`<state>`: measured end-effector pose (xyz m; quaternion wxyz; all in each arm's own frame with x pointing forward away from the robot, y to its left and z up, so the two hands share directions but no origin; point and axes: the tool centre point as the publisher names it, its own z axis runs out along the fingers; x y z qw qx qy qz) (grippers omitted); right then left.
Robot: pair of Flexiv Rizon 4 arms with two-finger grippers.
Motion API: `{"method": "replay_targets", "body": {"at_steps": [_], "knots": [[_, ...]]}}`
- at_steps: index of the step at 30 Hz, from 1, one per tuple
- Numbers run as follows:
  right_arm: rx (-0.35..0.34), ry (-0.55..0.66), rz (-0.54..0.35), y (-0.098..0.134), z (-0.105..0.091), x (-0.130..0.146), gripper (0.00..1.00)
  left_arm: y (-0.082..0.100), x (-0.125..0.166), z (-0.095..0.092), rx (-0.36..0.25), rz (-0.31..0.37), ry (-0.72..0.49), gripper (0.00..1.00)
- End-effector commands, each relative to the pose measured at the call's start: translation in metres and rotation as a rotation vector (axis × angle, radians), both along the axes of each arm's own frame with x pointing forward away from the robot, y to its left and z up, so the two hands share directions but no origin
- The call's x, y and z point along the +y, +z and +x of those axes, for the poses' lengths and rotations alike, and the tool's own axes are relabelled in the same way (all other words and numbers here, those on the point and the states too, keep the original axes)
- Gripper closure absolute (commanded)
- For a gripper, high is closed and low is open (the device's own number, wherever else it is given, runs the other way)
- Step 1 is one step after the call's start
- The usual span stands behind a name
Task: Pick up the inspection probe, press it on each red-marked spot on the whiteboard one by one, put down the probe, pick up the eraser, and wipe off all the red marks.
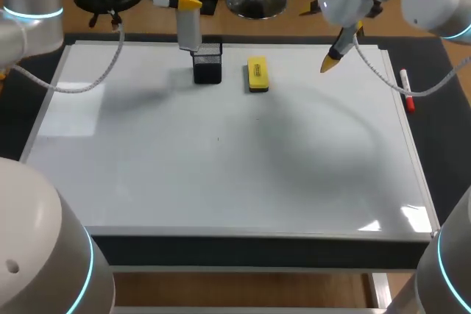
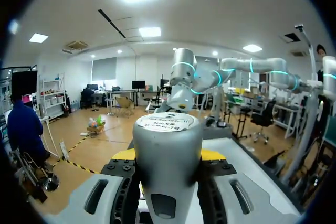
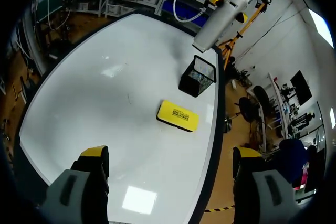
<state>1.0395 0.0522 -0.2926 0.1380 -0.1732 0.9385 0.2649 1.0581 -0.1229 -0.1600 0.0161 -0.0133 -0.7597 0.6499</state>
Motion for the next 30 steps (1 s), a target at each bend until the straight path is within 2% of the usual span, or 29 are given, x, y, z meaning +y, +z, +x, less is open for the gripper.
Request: {"method": "replay_targets", "body": {"at_steps": [1,15,30], "knots": [[0.0,0.001,-0.003,0.0,0.0,0.0,0.0,0.001,-0.007,-0.002,-0.025,0.0,0.188,1.0],[0.0,0.001,-0.003,0.0,0.0,0.0,0.0,-0.008,-0.016,0.009,-0.022,-0.02,0.25,1.0],[0.0,0.001,-0.003,0.0,0.0,0.0,0.0,-0.016,-0.019,0.021,-0.054,-0.059,0.157,1.0]]}}
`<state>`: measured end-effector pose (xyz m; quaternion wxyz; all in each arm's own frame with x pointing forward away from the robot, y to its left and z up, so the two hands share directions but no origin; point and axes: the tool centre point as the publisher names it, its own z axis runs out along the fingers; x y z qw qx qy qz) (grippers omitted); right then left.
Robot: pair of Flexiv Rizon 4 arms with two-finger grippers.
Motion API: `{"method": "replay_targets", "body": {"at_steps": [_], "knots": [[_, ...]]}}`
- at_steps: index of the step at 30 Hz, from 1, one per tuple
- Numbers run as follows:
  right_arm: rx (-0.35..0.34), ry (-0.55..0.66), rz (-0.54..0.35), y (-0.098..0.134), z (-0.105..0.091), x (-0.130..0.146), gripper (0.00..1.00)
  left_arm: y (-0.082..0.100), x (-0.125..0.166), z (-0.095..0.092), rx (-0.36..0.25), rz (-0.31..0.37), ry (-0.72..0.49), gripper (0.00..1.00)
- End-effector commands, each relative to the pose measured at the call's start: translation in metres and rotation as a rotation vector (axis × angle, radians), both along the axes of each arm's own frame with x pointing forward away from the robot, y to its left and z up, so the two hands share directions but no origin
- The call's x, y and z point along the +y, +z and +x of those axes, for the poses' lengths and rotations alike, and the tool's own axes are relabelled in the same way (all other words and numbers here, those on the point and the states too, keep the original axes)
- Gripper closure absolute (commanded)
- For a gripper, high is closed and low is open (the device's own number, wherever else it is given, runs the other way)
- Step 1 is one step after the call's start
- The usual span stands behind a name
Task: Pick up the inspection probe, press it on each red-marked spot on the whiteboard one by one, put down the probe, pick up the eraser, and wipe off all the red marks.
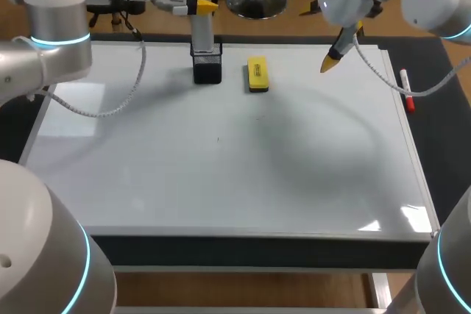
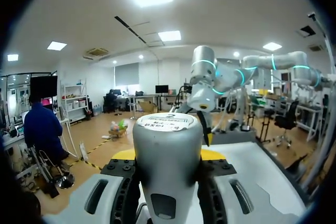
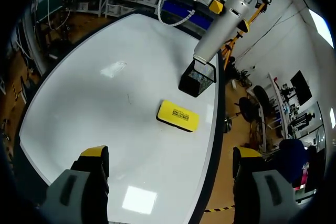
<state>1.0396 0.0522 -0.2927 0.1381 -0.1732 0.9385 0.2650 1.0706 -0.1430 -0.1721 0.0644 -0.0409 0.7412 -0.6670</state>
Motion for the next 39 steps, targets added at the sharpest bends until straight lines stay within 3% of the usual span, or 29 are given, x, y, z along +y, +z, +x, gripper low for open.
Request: {"method": "replay_targets", "body": {"at_steps": [1,14,39], "knots": [[0.0,0.001,-0.003,0.0,0.0,0.0,0.0,-0.005,0.001,0.01,-0.007,-0.01,-0.036,1.0],[0.0,0.001,-0.003,0.0,0.0,0.0,0.0,-0.009,0.002,0.017,-0.025,-0.023,-0.065,1.0],[0.0,0.001,-0.003,0.0,0.0,0.0,0.0,-0.026,-0.003,0.024,0.014,-0.014,-0.033,1.0]]}}
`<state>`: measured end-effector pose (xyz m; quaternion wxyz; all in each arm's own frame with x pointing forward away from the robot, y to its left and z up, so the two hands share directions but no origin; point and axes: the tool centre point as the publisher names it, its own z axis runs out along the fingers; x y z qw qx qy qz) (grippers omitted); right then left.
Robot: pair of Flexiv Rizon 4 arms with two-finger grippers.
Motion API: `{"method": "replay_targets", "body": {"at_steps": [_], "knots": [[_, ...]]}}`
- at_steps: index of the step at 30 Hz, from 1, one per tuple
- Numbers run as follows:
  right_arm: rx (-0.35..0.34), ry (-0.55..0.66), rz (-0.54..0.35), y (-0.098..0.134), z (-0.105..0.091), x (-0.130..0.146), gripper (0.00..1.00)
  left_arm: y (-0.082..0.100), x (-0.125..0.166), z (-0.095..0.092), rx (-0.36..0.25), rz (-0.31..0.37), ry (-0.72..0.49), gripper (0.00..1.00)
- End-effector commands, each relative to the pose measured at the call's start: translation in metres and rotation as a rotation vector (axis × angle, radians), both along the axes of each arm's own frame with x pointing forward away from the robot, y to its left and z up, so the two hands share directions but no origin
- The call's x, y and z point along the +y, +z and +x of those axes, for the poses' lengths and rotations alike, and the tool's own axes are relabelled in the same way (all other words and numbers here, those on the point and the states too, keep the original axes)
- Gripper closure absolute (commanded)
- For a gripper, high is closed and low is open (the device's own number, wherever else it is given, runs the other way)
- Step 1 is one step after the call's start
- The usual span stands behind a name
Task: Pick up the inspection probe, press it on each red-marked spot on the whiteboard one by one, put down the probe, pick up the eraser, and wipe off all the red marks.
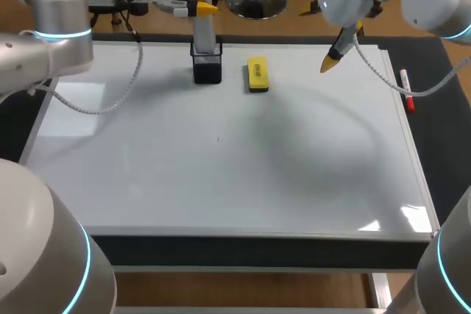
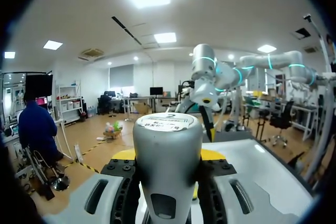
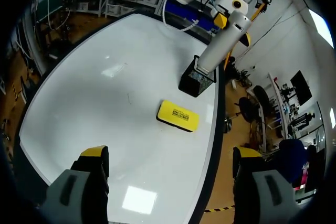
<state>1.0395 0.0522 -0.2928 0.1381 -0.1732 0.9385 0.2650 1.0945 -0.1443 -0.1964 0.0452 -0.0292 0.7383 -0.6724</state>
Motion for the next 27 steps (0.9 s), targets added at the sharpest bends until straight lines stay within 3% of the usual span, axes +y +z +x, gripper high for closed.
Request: {"method": "replay_targets", "body": {"at_steps": [1,27], "knots": [[0.0,0.001,-0.003,0.001,0.0,0.0,0.0,-0.003,-0.002,0.0,0.004,-0.001,0.016,1.0],[0.0,0.001,-0.003,0.001,0.0,0.0,0.0,-0.038,0.001,0.013,0.054,-0.004,0.062,1.0]]}}
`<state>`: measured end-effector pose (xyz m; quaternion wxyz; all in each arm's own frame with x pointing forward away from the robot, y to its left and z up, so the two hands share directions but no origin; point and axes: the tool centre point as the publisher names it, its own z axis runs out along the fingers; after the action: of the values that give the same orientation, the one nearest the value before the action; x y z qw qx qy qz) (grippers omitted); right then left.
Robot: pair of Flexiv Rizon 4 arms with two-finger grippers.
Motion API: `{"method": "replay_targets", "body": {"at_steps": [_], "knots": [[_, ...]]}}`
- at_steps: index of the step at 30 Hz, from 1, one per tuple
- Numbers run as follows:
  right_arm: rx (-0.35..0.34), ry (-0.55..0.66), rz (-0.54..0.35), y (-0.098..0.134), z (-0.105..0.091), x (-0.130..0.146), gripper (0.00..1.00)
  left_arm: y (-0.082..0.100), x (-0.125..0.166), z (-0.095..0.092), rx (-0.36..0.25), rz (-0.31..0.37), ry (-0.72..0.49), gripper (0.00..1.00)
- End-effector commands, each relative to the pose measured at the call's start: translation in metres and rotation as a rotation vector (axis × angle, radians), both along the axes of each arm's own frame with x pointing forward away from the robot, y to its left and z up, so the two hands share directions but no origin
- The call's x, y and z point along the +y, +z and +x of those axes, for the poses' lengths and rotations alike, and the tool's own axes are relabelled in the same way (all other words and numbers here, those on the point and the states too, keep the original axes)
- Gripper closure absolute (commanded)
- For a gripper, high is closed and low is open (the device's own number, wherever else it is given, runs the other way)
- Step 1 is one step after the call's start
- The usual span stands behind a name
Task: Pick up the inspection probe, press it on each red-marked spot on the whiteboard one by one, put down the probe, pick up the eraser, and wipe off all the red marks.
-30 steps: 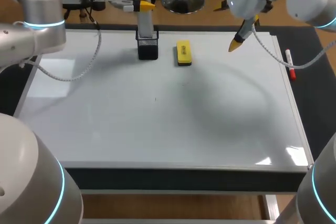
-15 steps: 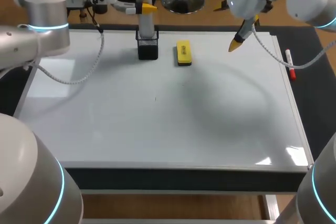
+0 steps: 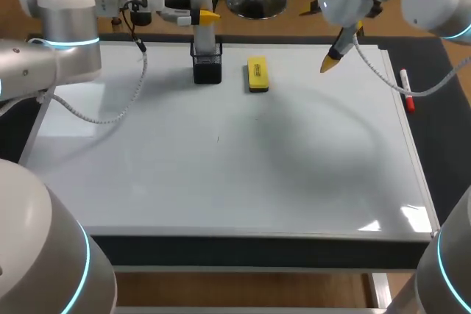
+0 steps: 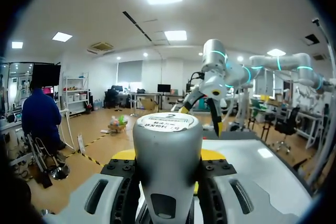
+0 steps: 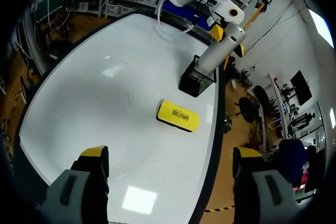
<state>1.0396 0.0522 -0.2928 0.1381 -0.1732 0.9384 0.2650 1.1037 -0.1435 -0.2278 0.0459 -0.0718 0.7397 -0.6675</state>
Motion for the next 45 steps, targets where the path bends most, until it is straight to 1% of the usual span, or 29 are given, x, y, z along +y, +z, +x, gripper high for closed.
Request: {"method": "replay_targets", "body": {"at_steps": [1,12,18,24,34,41,42,43,44,45], "knots": [[0.0,0.001,-0.003,0.001,0.0,0.0,0.0,-0.008,0.0,0.004,0.0,-0.005,0.0,1.0],[0.0,0.001,-0.003,0.001,0.0,0.0,0.0,-0.026,-0.001,0.007,0.018,0.007,0.003,1.0],[0.0,0.001,-0.003,0.001,0.0,0.0,0.0,-0.033,-0.002,0.007,0.005,0.009,-0.001,1.0],[0.0,0.001,-0.003,0.001,0.0,0.0,0.0,-0.041,-0.002,0.009,0.008,0.017,-0.003,1.0],[0.0,0.001,-0.003,0.001,0.0,0.0,0.0,-0.05,-0.002,0.009,-0.006,0.017,-0.001,1.0],[0.0,0.001,-0.003,0.001,0.0,0.0,0.0,-0.052,-0.003,0.008,-0.012,0.024,-0.009,1.0],[0.0,0.001,-0.003,0.001,0.0,0.0,0.0,-0.053,-0.003,0.008,-0.013,0.025,-0.01,0.84],[0.0,0.001,-0.003,0.001,0.0,0.0,0.0,-0.052,-0.003,0.008,-0.014,0.024,-0.011,0.62],[0.0,0.001,-0.003,0.001,0.0,0.0,0.0,-0.052,-0.003,0.007,-0.015,0.023,-0.012,0.53],[0.0,0.001,-0.003,0.001,0.0,0.0,0.0,-0.052,-0.003,0.007,-0.016,0.023,-0.011,0.25]]}}
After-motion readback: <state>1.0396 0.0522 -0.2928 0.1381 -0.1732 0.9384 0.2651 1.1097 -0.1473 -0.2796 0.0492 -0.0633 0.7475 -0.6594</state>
